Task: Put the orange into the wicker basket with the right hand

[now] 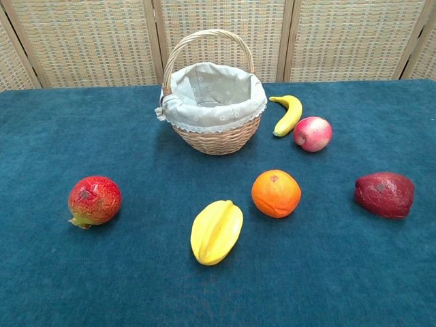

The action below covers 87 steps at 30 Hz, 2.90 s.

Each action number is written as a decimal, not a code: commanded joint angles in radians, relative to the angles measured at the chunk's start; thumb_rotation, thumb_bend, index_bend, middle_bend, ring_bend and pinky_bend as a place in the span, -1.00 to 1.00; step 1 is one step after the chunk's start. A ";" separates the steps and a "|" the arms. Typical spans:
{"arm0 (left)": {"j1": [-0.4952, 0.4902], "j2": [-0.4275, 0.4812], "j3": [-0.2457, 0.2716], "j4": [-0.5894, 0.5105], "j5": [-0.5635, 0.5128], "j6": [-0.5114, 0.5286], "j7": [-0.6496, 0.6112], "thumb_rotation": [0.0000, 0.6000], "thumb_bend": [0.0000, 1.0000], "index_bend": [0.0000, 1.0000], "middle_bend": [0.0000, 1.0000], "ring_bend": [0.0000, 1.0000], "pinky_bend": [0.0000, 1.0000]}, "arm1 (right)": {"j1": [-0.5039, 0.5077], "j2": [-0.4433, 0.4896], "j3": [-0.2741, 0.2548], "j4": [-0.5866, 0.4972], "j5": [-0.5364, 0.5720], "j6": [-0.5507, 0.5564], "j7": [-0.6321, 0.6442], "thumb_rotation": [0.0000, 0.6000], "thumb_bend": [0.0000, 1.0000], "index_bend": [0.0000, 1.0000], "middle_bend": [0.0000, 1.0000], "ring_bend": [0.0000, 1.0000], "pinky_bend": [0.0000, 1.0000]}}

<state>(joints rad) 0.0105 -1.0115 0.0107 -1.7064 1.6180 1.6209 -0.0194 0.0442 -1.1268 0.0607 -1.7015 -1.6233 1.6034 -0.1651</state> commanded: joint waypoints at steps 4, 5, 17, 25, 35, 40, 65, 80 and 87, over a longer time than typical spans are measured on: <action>-0.003 -0.001 -0.002 0.001 -0.005 -0.007 0.001 1.00 -1.00 -1.00 -1.00 -1.00 -1.00 | 0.014 -0.001 -0.008 -0.002 -0.007 -0.030 0.009 1.00 -1.00 -1.00 -1.00 -1.00 -1.00; -0.003 -0.002 -0.004 0.001 -0.007 -0.007 0.002 1.00 -1.00 -1.00 -1.00 -1.00 -1.00 | 0.024 0.000 -0.009 0.000 -0.010 -0.046 0.022 1.00 -1.00 -1.00 -1.00 -1.00 -1.00; -0.028 -0.018 -0.031 -0.014 -0.062 -0.053 0.048 1.00 -1.00 -1.00 -1.00 -1.00 -1.00 | 0.349 -0.087 0.061 0.053 -0.063 -0.434 0.085 1.00 -1.00 -1.00 -1.00 -1.00 -1.00; -0.048 -0.028 -0.051 -0.018 -0.124 -0.099 0.073 1.00 -1.00 -1.00 -1.00 -1.00 -1.00 | 0.545 -0.217 0.077 0.111 0.054 -0.744 0.100 1.00 -0.98 -1.00 -1.00 -1.00 -1.00; -0.059 -0.026 -0.065 -0.021 -0.159 -0.119 0.072 1.00 -1.00 -1.00 -1.00 -1.00 -1.00 | 0.649 -0.377 0.098 0.192 0.180 -0.833 -0.094 1.00 -0.96 -1.00 -1.00 -1.00 -1.00; -0.057 -0.021 -0.064 -0.021 -0.159 -0.117 0.060 1.00 -1.00 -1.00 -1.00 -1.00 -1.00 | 0.677 -0.440 0.100 0.260 0.252 -0.845 -0.175 1.00 -0.86 -0.88 -0.82 -1.00 -0.62; -0.075 0.002 -0.085 -0.021 -0.214 -0.156 0.017 1.00 -1.00 -1.00 -1.00 -1.00 -1.00 | 0.848 -0.398 0.356 0.329 0.295 -0.712 0.049 1.00 -0.17 0.14 0.05 -0.23 0.35; -0.108 -0.001 -0.100 -0.024 -0.260 -0.213 0.036 1.00 -1.00 -1.00 -1.00 -1.00 -1.00 | 1.010 -0.601 0.415 0.599 0.585 -0.803 -0.079 1.00 -0.93 -0.37 -0.54 -0.76 -0.29; -0.108 -0.001 -0.100 -0.022 -0.268 -0.215 0.035 1.00 -1.00 -1.00 -1.00 -1.00 -1.00 | 1.034 -0.567 0.422 0.552 0.733 -0.820 -0.199 1.00 -1.00 -0.71 -0.87 -1.00 -0.69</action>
<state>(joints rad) -0.0980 -1.0121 -0.0888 -1.7280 1.3503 1.4058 0.0157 1.0687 -1.7068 0.4780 -1.1275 -0.9210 0.7818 -0.3327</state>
